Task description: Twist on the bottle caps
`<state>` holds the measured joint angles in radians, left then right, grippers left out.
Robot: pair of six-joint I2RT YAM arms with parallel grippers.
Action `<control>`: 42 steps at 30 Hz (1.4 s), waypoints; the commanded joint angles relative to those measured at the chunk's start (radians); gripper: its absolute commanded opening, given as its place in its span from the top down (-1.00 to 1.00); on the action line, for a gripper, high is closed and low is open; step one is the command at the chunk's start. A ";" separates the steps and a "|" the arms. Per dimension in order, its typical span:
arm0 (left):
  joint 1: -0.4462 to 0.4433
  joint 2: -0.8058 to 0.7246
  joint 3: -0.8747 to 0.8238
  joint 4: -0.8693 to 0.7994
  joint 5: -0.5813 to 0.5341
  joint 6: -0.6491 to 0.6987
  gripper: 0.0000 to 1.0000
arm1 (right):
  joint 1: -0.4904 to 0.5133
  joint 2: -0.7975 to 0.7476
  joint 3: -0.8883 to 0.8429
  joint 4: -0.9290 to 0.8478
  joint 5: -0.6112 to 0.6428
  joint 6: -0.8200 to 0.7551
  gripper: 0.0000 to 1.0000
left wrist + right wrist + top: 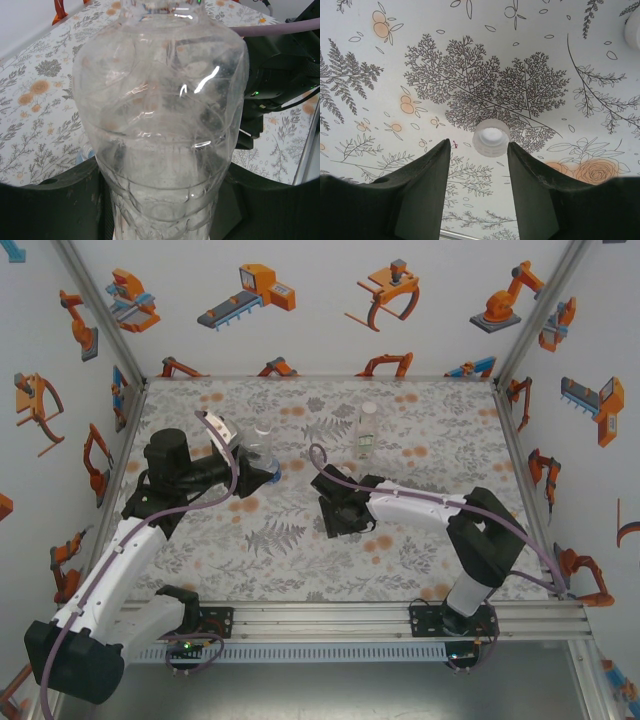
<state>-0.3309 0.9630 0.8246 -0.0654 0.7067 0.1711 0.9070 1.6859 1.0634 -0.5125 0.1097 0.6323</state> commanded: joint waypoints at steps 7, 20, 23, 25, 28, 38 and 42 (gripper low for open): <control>0.004 0.003 0.021 0.004 0.016 0.003 0.71 | 0.010 0.027 -0.009 0.000 0.011 0.003 0.04; 0.004 0.012 0.027 0.000 0.017 -0.005 0.71 | 0.009 0.054 -0.057 0.043 -0.010 0.046 0.20; 0.004 0.009 0.025 -0.001 0.016 -0.003 0.71 | 0.009 0.042 -0.050 0.040 -0.011 0.043 0.20; 0.004 0.010 0.026 -0.001 0.017 -0.003 0.71 | 0.005 0.021 -0.048 0.052 -0.023 0.042 0.20; 0.004 0.010 0.027 -0.001 0.016 -0.002 0.71 | 0.006 -0.017 -0.035 0.051 -0.024 0.038 0.19; 0.004 0.008 0.026 -0.001 0.016 -0.002 0.71 | -0.038 -0.127 -0.119 0.101 -0.047 0.094 0.03; 0.004 0.007 0.025 -0.001 0.017 -0.002 0.71 | -0.064 -0.153 -0.179 0.164 -0.083 0.129 0.02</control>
<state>-0.3309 0.9726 0.8246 -0.0689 0.7067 0.1707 0.8570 1.5612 0.9184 -0.3912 0.0582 0.7128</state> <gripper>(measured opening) 0.550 0.489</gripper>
